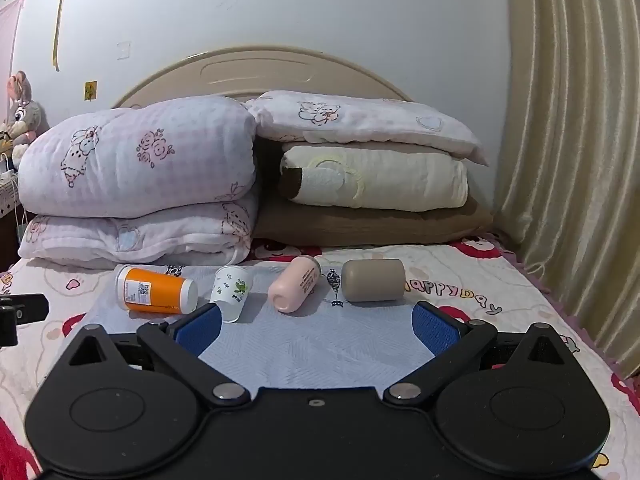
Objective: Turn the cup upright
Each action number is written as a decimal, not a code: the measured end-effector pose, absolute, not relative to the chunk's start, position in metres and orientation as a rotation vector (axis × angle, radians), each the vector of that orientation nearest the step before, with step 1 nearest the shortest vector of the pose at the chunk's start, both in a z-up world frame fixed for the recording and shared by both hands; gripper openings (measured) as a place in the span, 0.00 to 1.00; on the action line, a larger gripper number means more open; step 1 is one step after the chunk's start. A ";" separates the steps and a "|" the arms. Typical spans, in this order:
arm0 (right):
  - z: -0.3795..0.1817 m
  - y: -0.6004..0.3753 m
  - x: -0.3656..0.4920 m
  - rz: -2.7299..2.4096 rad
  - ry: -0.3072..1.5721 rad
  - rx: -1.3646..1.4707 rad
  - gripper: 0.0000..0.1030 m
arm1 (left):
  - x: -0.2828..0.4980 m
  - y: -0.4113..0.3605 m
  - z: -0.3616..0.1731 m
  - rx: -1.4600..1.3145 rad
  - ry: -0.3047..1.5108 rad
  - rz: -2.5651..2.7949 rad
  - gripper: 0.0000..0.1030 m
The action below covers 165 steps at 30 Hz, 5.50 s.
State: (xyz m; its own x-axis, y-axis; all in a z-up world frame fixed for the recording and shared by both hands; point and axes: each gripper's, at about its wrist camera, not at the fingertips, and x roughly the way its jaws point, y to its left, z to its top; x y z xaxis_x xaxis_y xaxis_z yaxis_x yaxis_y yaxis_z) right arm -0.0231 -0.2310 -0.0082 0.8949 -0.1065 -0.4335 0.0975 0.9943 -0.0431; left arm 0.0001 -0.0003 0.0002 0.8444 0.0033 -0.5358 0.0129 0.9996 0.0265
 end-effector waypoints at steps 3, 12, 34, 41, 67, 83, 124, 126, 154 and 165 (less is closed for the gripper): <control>-0.009 -0.232 -0.023 -0.100 0.443 -0.012 1.00 | -0.004 -0.003 0.004 0.035 0.553 -0.019 1.00; -0.006 -0.238 -0.019 -0.108 0.456 -0.016 1.00 | 0.001 0.009 0.000 0.014 0.558 -0.007 1.00; -0.011 -0.238 -0.021 -0.109 0.463 -0.013 1.00 | 0.003 0.004 0.001 0.026 0.564 -0.017 1.00; -0.013 -0.239 -0.021 -0.107 0.470 -0.013 1.00 | 0.004 0.002 -0.005 0.013 0.581 -0.018 1.00; -0.016 -0.234 -0.018 -0.082 0.493 -0.031 1.00 | 0.003 0.008 -0.001 -0.043 0.563 -0.002 1.00; -0.016 -0.234 -0.019 -0.079 0.487 -0.028 1.00 | -0.001 0.010 -0.003 -0.042 0.563 -0.006 1.00; -0.054 -0.210 0.134 0.541 0.651 -0.019 1.00 | 0.187 -0.019 -0.049 -0.212 0.894 -0.147 0.98; -0.065 -0.205 0.144 0.557 0.649 -0.042 1.00 | 0.196 -0.018 -0.061 -0.228 0.898 -0.143 0.98; -0.176 -0.166 0.256 0.423 0.676 -0.216 0.95 | 0.241 0.024 -0.160 -0.552 0.914 -0.216 0.92; -0.185 -0.160 0.276 0.387 0.722 -0.139 0.92 | 0.246 0.032 -0.171 -0.547 0.924 -0.217 0.90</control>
State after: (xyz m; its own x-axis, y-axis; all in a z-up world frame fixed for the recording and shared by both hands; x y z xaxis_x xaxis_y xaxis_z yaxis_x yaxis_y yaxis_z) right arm 0.2763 -0.1599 -0.1854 0.6837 0.2964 -0.6669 -0.3911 0.9203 0.0081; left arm 0.2455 0.0316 -0.1708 0.5925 -0.4048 -0.6965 -0.0522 0.8435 -0.5346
